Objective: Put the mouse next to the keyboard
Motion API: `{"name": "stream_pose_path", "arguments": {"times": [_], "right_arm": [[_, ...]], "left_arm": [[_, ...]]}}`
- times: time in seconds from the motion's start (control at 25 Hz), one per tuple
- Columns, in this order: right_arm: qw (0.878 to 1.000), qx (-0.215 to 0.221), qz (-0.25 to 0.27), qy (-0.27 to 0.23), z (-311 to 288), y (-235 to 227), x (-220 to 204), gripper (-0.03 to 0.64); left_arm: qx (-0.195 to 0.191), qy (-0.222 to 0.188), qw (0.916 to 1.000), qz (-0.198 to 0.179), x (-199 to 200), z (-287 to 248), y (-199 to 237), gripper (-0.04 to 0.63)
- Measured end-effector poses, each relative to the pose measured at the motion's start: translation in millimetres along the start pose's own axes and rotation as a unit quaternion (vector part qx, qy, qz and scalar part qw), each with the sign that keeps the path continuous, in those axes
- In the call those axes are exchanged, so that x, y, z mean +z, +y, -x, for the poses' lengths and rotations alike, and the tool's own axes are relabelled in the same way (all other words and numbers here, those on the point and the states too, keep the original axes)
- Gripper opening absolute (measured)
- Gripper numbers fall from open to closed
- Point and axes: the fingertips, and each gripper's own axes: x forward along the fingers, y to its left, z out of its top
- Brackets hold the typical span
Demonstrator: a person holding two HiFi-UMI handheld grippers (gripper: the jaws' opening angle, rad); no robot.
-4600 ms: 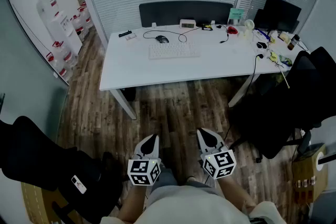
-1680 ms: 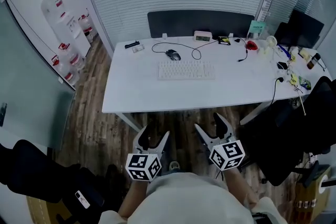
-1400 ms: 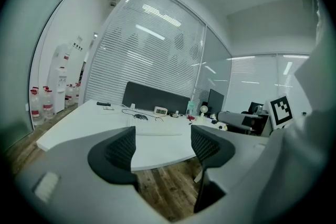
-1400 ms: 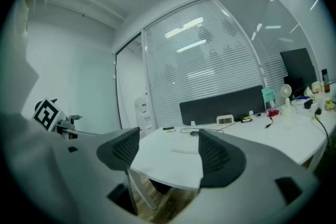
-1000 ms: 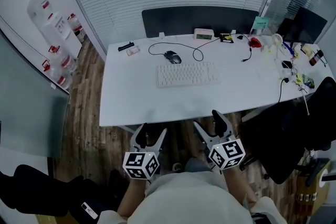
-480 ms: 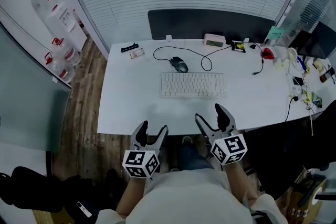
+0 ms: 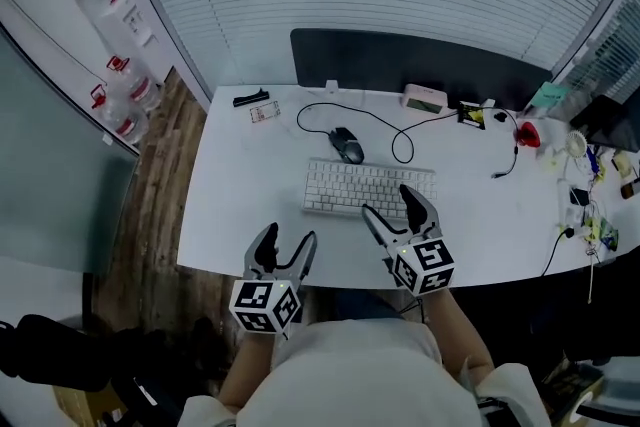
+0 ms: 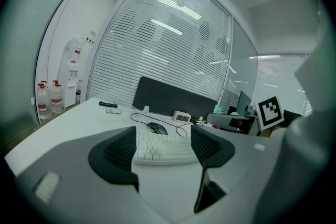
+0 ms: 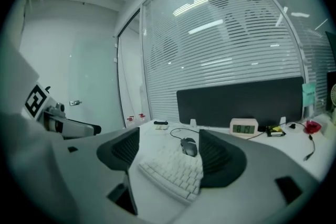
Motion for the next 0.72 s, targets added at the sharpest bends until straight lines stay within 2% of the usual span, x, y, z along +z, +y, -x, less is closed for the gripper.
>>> {"name": "stream_pose_path", "arguments": {"times": [0.36,0.72], "right_arm": [[0.995,0.035,0.041,0.079,-90.7,-34.7,-19.7,0.35],[0.986,0.043,0.036,0.159,-170.2,-58.0,-59.2,0.35]], "left_arm": [[0.031,-0.002,0.9995,0.008,12.2,-34.1,13.3,0.316],[0.043,0.012,0.9989,0.016,8.5,-59.6,22.3,0.316]]}}
